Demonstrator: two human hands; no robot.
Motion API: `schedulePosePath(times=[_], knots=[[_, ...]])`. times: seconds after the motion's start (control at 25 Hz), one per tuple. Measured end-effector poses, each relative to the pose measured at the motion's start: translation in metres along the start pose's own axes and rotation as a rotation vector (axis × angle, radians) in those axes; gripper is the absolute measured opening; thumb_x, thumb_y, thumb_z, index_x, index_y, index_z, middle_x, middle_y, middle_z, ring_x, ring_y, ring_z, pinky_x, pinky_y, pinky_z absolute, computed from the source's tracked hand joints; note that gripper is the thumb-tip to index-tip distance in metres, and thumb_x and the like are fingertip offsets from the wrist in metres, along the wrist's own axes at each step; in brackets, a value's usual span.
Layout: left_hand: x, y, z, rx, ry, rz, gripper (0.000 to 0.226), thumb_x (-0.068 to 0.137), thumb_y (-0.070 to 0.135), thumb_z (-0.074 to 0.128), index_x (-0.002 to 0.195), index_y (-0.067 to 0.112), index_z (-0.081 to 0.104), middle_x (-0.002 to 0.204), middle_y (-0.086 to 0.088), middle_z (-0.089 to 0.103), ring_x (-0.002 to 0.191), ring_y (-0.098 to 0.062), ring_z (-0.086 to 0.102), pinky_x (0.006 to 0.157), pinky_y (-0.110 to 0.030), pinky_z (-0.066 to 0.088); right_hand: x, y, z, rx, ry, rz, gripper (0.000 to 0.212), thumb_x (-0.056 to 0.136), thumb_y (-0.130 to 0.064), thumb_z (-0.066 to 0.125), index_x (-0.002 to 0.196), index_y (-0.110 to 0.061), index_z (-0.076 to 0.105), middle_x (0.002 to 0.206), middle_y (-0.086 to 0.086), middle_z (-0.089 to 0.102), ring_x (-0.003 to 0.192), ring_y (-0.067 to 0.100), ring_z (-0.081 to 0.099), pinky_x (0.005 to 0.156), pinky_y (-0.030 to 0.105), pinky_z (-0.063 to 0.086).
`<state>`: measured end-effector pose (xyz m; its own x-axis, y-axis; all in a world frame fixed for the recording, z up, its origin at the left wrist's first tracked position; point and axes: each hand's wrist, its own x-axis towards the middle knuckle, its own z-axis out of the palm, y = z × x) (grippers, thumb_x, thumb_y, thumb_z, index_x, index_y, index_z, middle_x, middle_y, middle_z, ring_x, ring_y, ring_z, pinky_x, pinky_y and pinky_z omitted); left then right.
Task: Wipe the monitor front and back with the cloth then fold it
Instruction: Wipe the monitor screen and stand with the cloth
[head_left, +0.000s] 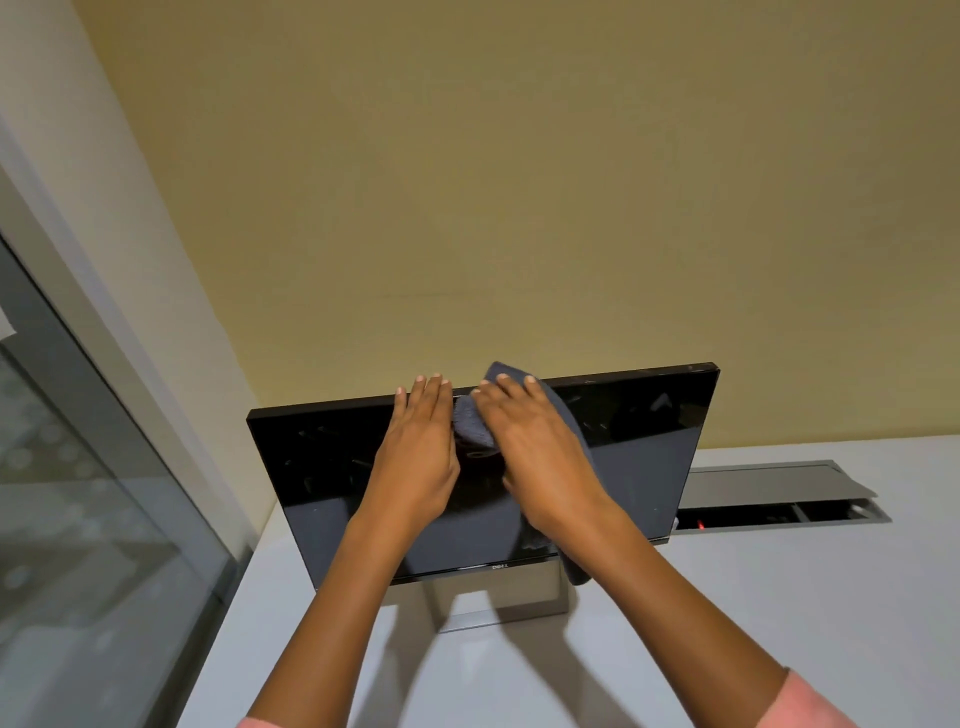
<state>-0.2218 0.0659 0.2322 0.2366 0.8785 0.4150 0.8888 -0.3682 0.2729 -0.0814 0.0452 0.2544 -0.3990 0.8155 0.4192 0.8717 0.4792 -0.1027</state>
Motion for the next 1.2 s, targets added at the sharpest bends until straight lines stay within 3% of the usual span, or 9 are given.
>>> schedulePosePath(times=[0.12,0.28,0.48,0.64,0.76,0.88,1.2], knots=[[-0.002,-0.001,0.002,-0.026,0.046,0.007,0.056,0.093,-0.002,0.034,0.146,0.001,0.019,0.155,-0.014,0.019,0.145,-0.023,0.009,0.113,-0.024,-0.011,0.016,0.001,0.001,-0.007,-0.035,-0.057,0.075,0.081,0.006,0.055,0.147,-0.006,0.022,0.155,0.011,0.023,0.145,0.021,0.012,0.116,0.029,-0.008],[0.000,0.007,0.008,-0.018,0.104,-0.038,0.045,0.099,0.010,0.029,0.142,-0.004,0.030,0.149,-0.020,0.030,0.143,-0.030,0.020,0.116,-0.030,-0.002,0.010,0.031,-0.003,0.002,-0.013,0.054,0.078,0.081,0.005,0.055,0.148,-0.008,0.018,0.156,0.008,0.019,0.145,0.018,0.011,0.116,0.027,-0.005],[0.010,0.026,0.010,-0.008,-0.014,0.029,0.048,0.102,0.016,0.025,0.148,0.003,0.016,0.156,-0.013,0.015,0.146,-0.024,0.004,0.114,-0.026,-0.011,-0.016,0.089,-0.017,-0.019,0.048,0.250,0.078,0.078,0.004,0.063,0.146,-0.010,0.027,0.153,0.008,0.029,0.143,0.018,0.020,0.117,0.027,0.000],[0.021,0.045,0.018,0.000,-0.081,0.087,0.049,0.103,0.018,0.022,0.149,0.005,0.011,0.157,-0.011,0.011,0.146,-0.022,0.000,0.114,-0.027,-0.012,-0.031,0.096,-0.017,-0.046,0.128,0.379,0.076,0.077,0.006,0.060,0.145,-0.006,0.029,0.151,0.012,0.031,0.143,0.023,0.022,0.117,0.030,-0.001],[0.029,0.056,0.025,0.016,-0.113,0.110,0.050,0.102,0.018,0.022,0.149,0.004,0.010,0.157,-0.011,0.010,0.146,-0.023,0.000,0.116,-0.030,-0.010,-0.030,0.077,-0.012,-0.047,0.079,0.290,0.080,0.079,0.000,0.062,0.148,-0.008,0.022,0.155,0.008,0.022,0.145,0.020,0.013,0.117,0.030,-0.005],[0.034,0.065,0.029,0.038,-0.131,0.118,0.051,0.101,0.015,0.024,0.149,0.004,0.010,0.157,-0.012,0.010,0.146,-0.024,0.000,0.117,-0.034,-0.009,-0.019,0.074,-0.013,-0.011,0.041,0.169,0.077,0.078,0.006,0.057,0.147,-0.011,0.026,0.154,0.005,0.026,0.145,0.019,0.014,0.117,0.029,-0.003],[0.035,0.074,0.033,0.057,-0.149,0.109,0.051,0.102,0.019,0.022,0.149,0.004,0.008,0.157,-0.012,0.007,0.146,-0.024,-0.002,0.116,-0.032,-0.010,-0.034,0.148,-0.021,-0.041,0.127,0.379,0.071,0.072,0.012,0.056,0.138,-0.007,0.041,0.143,0.011,0.043,0.137,0.024,0.033,0.117,0.032,0.011]])
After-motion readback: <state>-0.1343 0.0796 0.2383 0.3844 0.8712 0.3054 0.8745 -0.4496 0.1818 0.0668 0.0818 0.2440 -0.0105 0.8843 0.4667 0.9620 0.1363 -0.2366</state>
